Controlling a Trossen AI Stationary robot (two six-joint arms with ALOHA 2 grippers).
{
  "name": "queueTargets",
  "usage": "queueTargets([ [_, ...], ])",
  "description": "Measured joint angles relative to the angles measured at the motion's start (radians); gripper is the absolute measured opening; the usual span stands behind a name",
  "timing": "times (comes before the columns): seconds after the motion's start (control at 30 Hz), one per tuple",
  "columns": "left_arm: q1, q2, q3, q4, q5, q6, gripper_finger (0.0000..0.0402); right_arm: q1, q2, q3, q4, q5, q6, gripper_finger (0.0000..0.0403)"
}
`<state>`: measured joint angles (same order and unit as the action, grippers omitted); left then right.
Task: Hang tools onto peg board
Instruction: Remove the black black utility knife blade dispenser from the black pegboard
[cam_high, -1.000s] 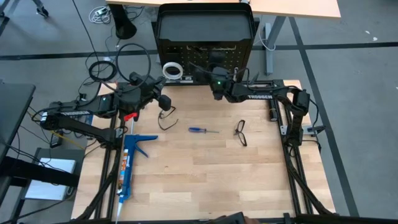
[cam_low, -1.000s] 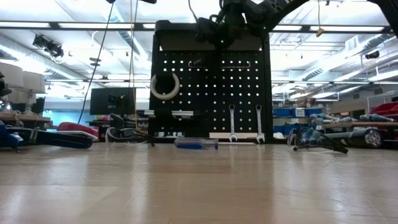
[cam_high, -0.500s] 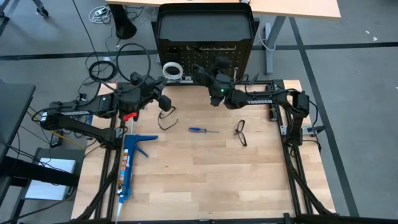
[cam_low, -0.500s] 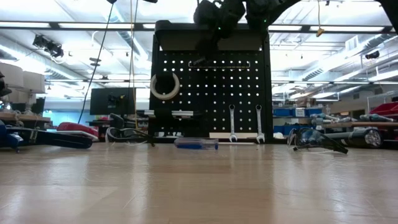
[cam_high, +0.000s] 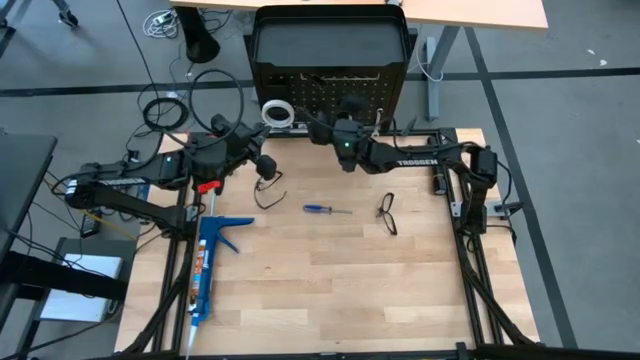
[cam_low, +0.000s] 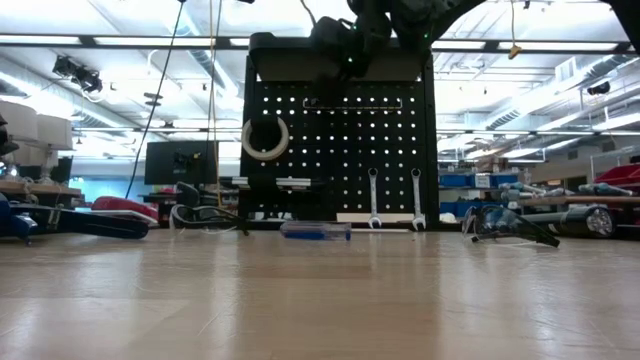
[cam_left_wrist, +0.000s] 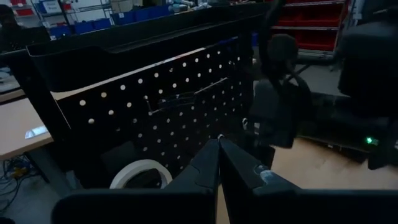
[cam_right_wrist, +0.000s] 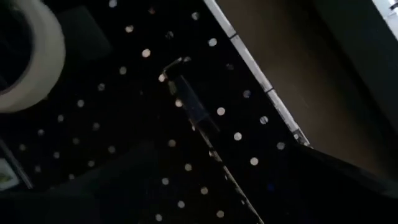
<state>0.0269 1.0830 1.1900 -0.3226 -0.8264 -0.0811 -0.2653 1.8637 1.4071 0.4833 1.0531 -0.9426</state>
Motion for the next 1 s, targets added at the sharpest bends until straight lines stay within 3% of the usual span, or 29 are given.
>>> queueTargets([
  [0.13,0.008,0.027,-0.003,0.002,-0.015,-0.001,0.0018,-0.013,0.000,0.000,0.003,-0.026,0.009,0.0334],
  [0.27,0.008,0.035,-0.002,0.006,-0.024,-0.006,0.0018,-0.005,0.000,0.000,0.015,-0.028,0.097,0.0273],
  [0.47,0.015,0.025,-0.002,0.008,-0.033,-0.089,0.0018,-0.003,-0.029,0.000,-0.023,-0.090,0.458,0.0177],
  [0.57,0.016,0.000,-0.001,0.000,0.010,-0.110,0.0018,-0.018,-0.069,0.000,-0.132,-0.212,0.654,0.0155],
  [0.67,0.016,-0.015,0.001,-0.002,0.053,-0.111,0.0018,-0.053,-0.115,0.000,-0.275,-0.393,0.892,0.0154],
  [0.77,0.016,-0.026,0.000,-0.002,0.098,-0.110,0.0018,-0.092,-0.138,0.001,-0.377,-0.567,1.004,0.0168],
  [0.83,0.016,-0.036,0.000,-0.007,0.115,-0.106,0.0018,-0.105,-0.138,0.000,-0.396,-0.608,1.006,0.0184],
  [1.0,0.016,-0.036,0.000,-0.005,0.138,-0.090,0.0018,-0.104,-0.138,0.000,-0.394,-0.590,0.920,0.0235],
])
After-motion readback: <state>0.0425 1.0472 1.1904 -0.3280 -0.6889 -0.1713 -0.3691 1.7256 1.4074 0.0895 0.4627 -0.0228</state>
